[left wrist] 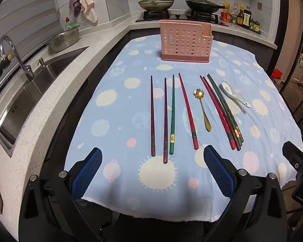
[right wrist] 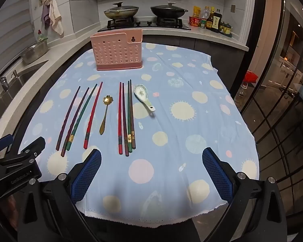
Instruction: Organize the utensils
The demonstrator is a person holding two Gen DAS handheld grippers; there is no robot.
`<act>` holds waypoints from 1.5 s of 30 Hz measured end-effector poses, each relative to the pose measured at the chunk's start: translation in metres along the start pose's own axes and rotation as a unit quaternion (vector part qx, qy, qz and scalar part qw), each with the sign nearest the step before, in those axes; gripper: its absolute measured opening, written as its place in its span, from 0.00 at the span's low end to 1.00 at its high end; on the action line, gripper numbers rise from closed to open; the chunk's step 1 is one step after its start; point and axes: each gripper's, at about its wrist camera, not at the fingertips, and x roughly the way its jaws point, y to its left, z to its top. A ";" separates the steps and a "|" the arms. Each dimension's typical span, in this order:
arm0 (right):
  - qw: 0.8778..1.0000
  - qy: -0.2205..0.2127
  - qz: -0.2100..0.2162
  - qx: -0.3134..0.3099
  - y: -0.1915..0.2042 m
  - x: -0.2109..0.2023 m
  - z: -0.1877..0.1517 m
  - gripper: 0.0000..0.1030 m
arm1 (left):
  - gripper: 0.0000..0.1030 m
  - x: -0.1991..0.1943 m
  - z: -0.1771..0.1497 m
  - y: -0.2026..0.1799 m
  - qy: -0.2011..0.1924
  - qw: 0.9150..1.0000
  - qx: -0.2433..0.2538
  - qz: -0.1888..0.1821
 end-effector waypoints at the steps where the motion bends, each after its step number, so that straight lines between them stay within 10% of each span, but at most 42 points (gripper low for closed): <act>1: 1.000 0.000 0.000 0.001 0.000 -0.001 0.000 0.93 | 0.93 0.000 0.000 -0.001 -0.002 1.000 0.004 0.007; 45: 1.000 0.001 -0.005 -0.004 -0.001 0.000 0.001 0.93 | 0.93 0.003 0.000 0.001 0.000 1.000 0.004 0.009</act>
